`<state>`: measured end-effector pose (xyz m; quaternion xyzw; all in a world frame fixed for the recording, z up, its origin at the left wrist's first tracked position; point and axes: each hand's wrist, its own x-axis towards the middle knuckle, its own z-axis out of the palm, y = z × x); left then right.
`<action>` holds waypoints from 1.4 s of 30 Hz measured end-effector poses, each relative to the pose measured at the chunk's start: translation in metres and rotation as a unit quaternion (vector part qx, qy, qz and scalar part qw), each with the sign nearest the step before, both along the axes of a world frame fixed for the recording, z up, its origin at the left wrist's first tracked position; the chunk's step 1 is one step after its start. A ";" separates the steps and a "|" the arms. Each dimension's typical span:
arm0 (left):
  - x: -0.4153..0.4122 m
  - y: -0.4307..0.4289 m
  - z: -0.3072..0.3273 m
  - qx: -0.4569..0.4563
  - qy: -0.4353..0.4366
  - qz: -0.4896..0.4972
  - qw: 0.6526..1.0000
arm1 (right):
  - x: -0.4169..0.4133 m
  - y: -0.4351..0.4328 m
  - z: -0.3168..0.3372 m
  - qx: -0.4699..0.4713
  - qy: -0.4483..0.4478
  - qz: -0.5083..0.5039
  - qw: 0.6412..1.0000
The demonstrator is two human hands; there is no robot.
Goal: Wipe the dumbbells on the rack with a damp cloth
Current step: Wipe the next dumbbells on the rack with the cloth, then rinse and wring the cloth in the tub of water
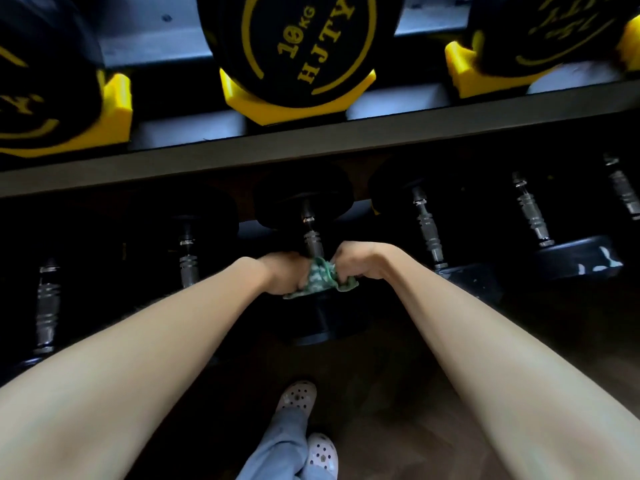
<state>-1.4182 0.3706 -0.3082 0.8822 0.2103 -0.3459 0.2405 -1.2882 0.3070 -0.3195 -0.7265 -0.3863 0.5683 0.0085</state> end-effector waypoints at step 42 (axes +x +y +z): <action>0.360 -0.611 0.454 -0.518 -0.308 -0.079 0.794 | 0.136 -0.667 0.447 0.380 -0.174 -0.857 0.300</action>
